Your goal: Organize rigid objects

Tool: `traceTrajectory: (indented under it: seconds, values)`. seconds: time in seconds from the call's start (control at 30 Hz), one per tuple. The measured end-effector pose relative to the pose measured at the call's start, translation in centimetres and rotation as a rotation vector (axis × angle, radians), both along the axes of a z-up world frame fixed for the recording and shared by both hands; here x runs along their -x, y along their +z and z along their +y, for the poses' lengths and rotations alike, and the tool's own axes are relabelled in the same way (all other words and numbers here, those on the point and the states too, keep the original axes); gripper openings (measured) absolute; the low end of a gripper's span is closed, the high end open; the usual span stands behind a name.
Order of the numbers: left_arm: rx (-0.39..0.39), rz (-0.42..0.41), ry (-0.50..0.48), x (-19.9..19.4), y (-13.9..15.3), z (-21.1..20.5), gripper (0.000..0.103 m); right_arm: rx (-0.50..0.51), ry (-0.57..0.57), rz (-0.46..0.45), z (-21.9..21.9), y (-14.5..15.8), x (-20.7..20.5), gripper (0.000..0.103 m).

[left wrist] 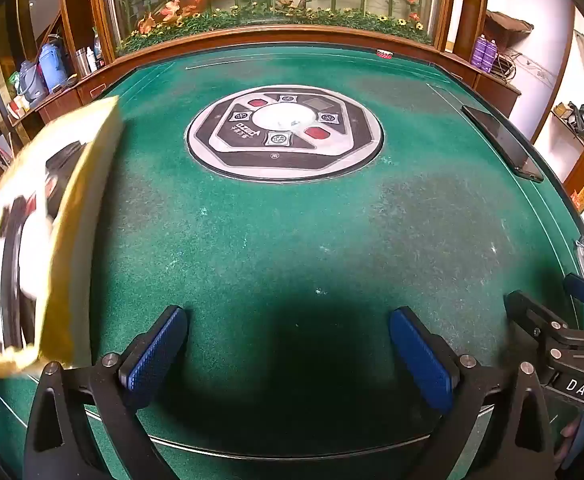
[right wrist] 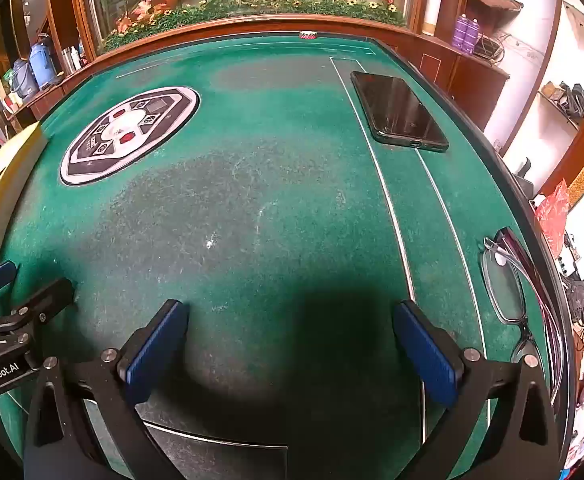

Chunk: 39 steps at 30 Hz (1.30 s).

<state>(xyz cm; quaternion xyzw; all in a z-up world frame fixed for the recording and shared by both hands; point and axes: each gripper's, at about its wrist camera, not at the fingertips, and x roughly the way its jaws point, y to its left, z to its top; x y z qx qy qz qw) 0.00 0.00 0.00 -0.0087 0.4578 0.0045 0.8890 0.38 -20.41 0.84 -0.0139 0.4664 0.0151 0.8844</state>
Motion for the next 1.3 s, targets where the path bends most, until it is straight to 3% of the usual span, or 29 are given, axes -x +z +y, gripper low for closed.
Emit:
traceTrajectory:
  seconds: [1.3]
  values:
    - [0.003, 0.001, 0.0, -0.22, -0.3, -0.22, 0.103, 0.01, 0.0, 0.002, 0.05, -0.05, -0.06, 0.103]
